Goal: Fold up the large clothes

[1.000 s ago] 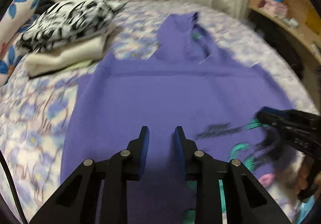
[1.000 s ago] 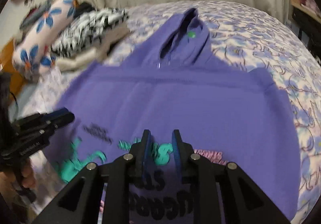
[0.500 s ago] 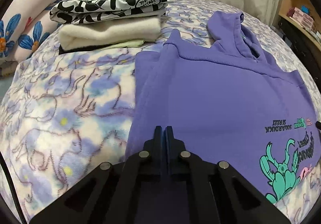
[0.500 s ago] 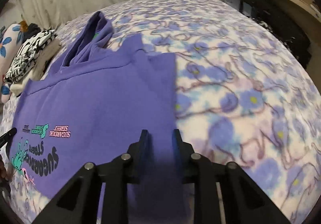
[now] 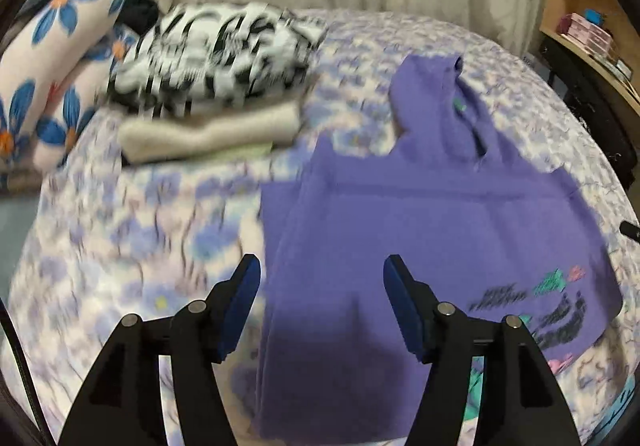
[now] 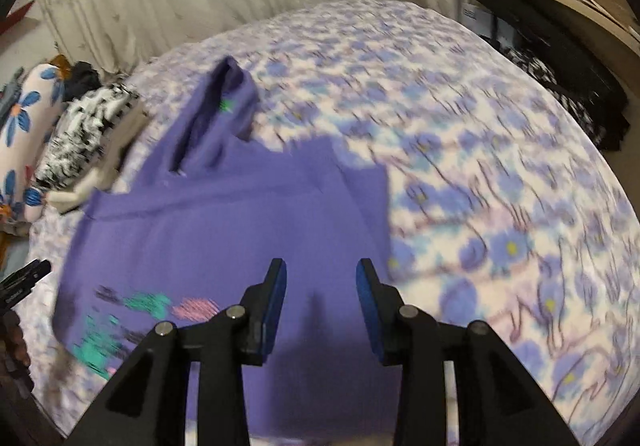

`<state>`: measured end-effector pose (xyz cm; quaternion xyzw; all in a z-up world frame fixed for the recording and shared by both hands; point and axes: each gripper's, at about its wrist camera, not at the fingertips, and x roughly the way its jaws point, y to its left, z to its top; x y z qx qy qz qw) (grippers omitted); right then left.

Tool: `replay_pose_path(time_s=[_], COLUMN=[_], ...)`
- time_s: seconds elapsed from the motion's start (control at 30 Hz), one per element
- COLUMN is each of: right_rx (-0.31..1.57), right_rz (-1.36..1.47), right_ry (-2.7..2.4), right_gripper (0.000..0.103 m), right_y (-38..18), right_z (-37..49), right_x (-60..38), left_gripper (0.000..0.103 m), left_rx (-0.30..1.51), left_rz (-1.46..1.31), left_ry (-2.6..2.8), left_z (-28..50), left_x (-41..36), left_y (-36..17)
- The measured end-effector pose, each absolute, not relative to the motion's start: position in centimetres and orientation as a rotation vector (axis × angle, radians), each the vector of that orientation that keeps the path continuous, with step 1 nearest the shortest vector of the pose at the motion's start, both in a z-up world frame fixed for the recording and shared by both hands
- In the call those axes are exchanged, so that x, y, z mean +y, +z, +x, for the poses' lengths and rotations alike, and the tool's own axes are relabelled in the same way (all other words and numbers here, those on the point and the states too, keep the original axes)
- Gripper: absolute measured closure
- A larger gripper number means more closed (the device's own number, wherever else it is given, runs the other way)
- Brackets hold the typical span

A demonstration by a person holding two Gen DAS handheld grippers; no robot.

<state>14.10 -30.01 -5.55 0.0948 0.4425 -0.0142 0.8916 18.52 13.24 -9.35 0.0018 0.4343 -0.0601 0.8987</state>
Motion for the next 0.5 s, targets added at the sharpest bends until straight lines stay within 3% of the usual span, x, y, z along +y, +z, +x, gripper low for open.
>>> replay_pose_path(time_s=[0.13, 0.23, 0.3, 0.5], right_rx=[0.867, 0.83, 0.829, 0.904], right_rz=[0.203, 0.206, 0.196, 0.202], right_ry=[0.016, 0.045, 0.066, 0.09], right_gripper=[0.065, 0.056, 0.048, 0.045], right_y=[-1.4, 1.9, 2.9, -0.5], right_z=[17.2, 21.3, 24.5, 34.9], right_x=[-28.9, -28.1, -27.5, -26.3], left_gripper=[0.037, 0.028, 0.028, 0.028], left_rx=[0.868, 0.854, 0.845, 0.948], left_rz=[0.039, 0.058, 0.087, 0.098], left_ry=[-0.194, -0.229, -0.252, -0.297], left_z=[22.1, 25.8, 29.3, 39.8], left_x=[11.5, 9.6, 7.8, 3.5], left_y=[-5.2, -2.9, -2.0, -4.7])
